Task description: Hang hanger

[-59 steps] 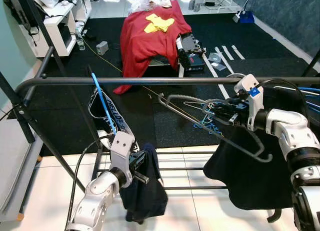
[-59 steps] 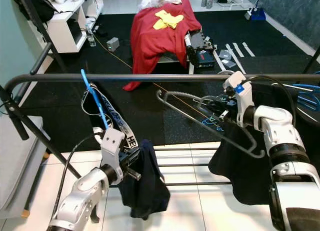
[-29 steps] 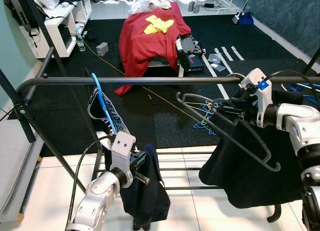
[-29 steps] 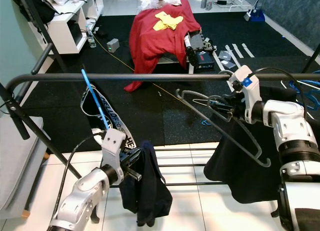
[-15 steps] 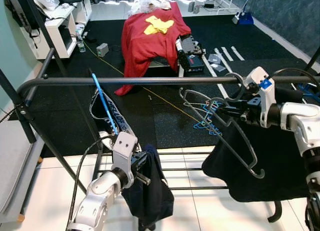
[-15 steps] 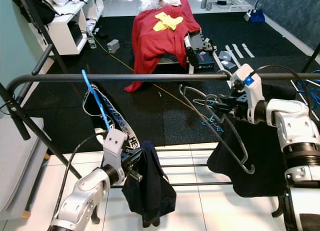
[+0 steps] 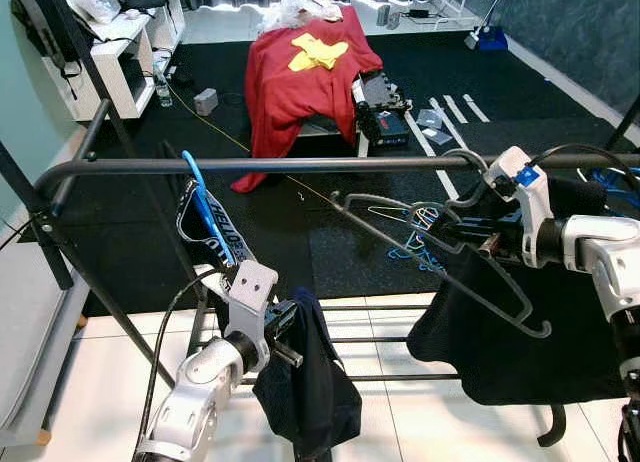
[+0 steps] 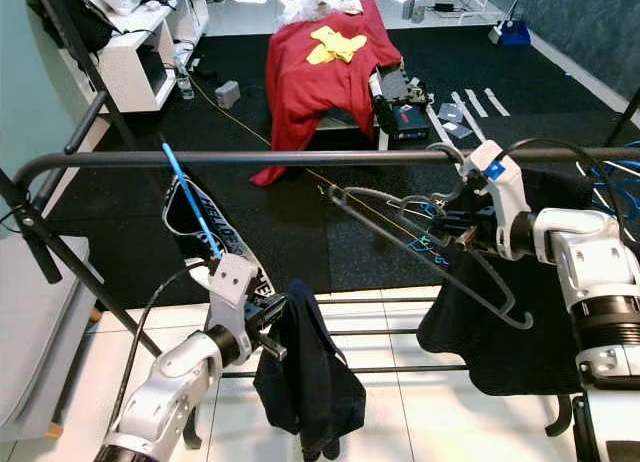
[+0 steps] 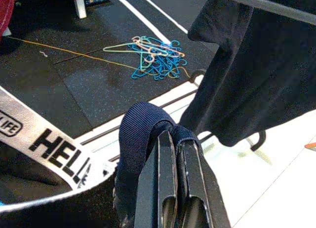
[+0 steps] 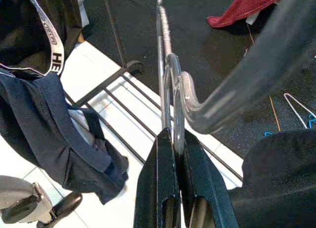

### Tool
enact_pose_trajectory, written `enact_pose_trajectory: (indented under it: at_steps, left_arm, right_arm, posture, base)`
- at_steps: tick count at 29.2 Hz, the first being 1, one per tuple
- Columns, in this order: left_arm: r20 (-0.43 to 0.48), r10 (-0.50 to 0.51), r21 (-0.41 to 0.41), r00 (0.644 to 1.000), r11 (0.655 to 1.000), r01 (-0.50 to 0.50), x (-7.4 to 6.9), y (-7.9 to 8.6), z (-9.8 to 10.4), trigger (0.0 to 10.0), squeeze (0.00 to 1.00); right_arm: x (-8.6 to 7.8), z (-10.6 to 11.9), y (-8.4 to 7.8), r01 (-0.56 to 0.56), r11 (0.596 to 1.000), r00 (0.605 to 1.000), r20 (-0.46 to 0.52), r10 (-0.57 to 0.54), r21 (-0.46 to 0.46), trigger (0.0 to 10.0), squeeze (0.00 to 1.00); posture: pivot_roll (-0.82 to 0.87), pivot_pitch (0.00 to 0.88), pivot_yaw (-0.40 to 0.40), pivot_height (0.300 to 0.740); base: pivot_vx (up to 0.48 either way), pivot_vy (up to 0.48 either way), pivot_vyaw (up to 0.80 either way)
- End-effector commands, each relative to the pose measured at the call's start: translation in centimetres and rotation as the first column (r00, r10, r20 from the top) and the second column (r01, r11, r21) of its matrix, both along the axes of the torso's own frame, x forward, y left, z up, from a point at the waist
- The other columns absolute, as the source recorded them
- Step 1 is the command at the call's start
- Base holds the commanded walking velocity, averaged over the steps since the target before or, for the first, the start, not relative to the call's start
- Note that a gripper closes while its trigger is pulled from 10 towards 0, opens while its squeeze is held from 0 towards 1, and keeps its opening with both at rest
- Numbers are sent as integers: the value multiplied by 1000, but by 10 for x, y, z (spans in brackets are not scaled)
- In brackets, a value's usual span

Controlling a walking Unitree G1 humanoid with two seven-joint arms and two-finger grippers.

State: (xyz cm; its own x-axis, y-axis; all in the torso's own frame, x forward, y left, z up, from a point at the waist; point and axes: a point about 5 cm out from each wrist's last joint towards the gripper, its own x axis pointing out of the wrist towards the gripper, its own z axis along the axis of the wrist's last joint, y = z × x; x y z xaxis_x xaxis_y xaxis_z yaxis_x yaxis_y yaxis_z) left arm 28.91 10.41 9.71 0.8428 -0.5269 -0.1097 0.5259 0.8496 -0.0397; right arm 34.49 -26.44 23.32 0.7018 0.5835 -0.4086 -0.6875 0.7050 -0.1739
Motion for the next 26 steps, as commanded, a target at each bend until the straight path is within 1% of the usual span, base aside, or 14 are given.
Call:
enact_pose_trajectory:
  at_steps: [1,5,7,8,9,10,12,13,18,21,22,23,24,26]
  left_arm:
    - [21,-6,19,1000,1000,5,2,3,3,10000,0]
    - [27,-10,25,1000,1000,9,3,3,4,10000,0]
    - [30,-13,29,999,999,12,4,4,4,10000,0]
    - [31,-13,31,999,999,12,4,5,4,10000,0]
    - [31,-13,31,999,999,12,4,5,4,10000,0]
    - [32,-12,32,999,999,11,4,5,4,10000,0]
    - [34,-18,37,999,999,16,6,6,4,10000,0]
    - [34,-18,37,999,999,16,6,6,4,10000,0]
    - [34,-25,41,999,999,23,8,7,5,10000,0]
    - [34,-27,43,999,999,26,8,7,5,10000,0]
    - [33,-32,44,999,999,30,9,7,4,10000,0]
    - [33,-32,44,999,999,30,9,7,4,10000,0]
    - [31,-37,46,999,998,35,9,7,4,10000,0]
    - [31,-37,46,999,998,35,9,7,4,10000,0]
  right_arm:
    - [-3,-8,-1,2,1000,999,-37,-3,-19,0,0]
    - [-4,1,2,1,1000,1000,19,-1,-31,0,0]
    - [-3,12,8,31,996,990,137,-20,-81,0,0]
    - [-4,16,15,39,990,981,192,-12,-138,0,0]
    - [-4,16,15,39,990,981,192,-12,-138,0,0]
    - [-6,17,19,44,984,975,221,-4,-175,0,0]
    - [-12,23,43,21,978,947,318,47,-206,0,0]
    - [-12,23,43,21,978,947,318,47,-206,0,0]
    - [-21,24,67,-23,972,919,377,112,-234,0,0]
    - [-24,21,73,-32,968,917,378,127,-250,0,0]
    - [-28,10,78,-41,960,923,357,143,-277,0,0]
    - [-28,10,78,-41,960,923,357,143,-277,0,0]
    - [-33,-7,81,-50,950,940,308,150,-308,0,0]
    - [-33,-7,81,-50,950,940,308,150,-308,0,0]
  posture:
    - [-75,82,31,740]
    - [-78,66,33,740]
    - [-81,59,33,740]
    - [-82,51,40,740]
    - [-82,51,40,740]
    - [-82,51,40,740]
    - [-84,47,55,740]
    - [-84,47,55,740]
    - [-88,45,67,740]
    - [-94,42,78,740]
    - [-97,40,87,740]
    - [-97,40,87,740]
    - [-100,39,90,740]
    - [-100,39,90,740]
  base:
    - [0,0,0]
    - [0,0,0]
    - [0,0,0]
    - [0,0,0]
    - [0,0,0]
    - [0,0,0]
    - [0,0,0]
    - [0,0,0]
    - [0,0,0]
    - [0,0,0]
    - [0,0,0]
    - [0,0,0]
    - [0,0,0]
    - [0,0,0]
